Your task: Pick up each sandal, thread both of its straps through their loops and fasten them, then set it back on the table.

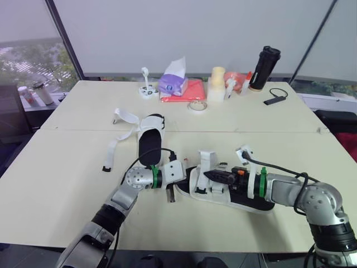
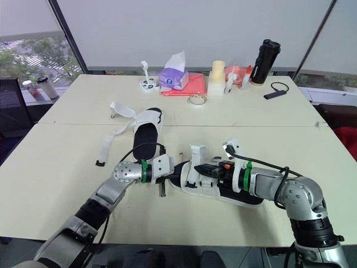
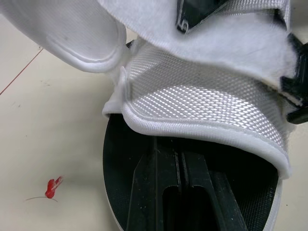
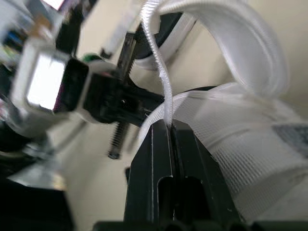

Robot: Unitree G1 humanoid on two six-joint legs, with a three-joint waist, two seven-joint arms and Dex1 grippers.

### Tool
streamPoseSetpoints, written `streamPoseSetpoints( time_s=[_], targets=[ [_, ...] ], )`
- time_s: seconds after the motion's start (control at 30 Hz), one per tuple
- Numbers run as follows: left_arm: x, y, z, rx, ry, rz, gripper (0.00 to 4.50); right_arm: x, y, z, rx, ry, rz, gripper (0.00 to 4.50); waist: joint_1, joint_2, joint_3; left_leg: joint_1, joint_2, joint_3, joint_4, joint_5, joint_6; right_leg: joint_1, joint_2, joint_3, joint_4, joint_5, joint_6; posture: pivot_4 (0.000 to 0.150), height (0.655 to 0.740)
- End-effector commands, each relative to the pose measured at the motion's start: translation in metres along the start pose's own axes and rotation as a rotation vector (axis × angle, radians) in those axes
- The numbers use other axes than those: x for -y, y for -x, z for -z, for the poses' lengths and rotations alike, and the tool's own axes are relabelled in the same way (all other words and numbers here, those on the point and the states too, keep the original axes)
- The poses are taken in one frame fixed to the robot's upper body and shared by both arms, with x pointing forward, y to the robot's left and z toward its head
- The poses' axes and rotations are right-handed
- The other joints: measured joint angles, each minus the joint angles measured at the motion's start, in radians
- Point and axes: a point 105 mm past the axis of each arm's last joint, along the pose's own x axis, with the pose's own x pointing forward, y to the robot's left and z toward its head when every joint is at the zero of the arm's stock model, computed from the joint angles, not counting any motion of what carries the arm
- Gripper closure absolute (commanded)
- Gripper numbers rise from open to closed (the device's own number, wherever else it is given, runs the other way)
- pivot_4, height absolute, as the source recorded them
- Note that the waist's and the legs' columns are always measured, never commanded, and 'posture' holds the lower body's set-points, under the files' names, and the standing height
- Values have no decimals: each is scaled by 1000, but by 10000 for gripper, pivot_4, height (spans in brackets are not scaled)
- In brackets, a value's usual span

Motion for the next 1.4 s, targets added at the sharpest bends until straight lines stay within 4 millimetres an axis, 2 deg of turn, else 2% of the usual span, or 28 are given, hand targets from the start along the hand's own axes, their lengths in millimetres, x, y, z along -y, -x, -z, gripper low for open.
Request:
streamPoseSetpoints(
  time_s=[0.03,0.3,0.47,0.67,0.8,1.03,1.23,1.4],
  targets=[
    [33,12,69,-250,153,65,45000,-1,4,4,-34,86,4,44875,0,-1,0,0,0,0,0,0,0,0,0,0,0,0,0,1500,7400],
    [32,11,68,-249,151,67,45000,-26,11,10,-85,187,-123,44875,1,-1,0,0,0,0,-1,0,0,0,0,0,-1,0,0,1500,7400],
    [32,11,68,-249,152,68,45000,-27,7,19,-153,323,-104,44875,1,-1,-1,0,0,0,-1,0,0,0,0,0,-2,0,0,1500,7400],
    [33,11,68,-248,152,68,45000,-32,-3,15,-144,404,-97,44875,1,-1,-1,0,0,0,-1,0,0,0,0,0,-2,0,0,1500,7400],
    [33,10,68,-248,153,67,45000,-34,-4,17,-152,411,-109,44875,1,-1,-1,0,0,0,-1,0,0,0,0,0,-2,0,0,1500,7400],
    [33,10,68,-246,153,69,45000,-37,6,33,-224,346,-150,44875,3,-2,-1,0,0,0,-1,0,0,0,0,0,-2,0,0,1500,7400],
    [34,9,68,-244,152,71,45000,-38,8,32,-214,292,-162,44875,9,-2,-1,0,0,0,-1,0,0,0,-1,-1,-3,0,0,1500,7400],
    [34,8,68,-243,153,69,45000,-31,5,21,-164,273,-119,44875,16,-2,-1,-1,0,0,-2,0,0,0,-1,-1,-4,0,0,1500,7400]
  ],
)
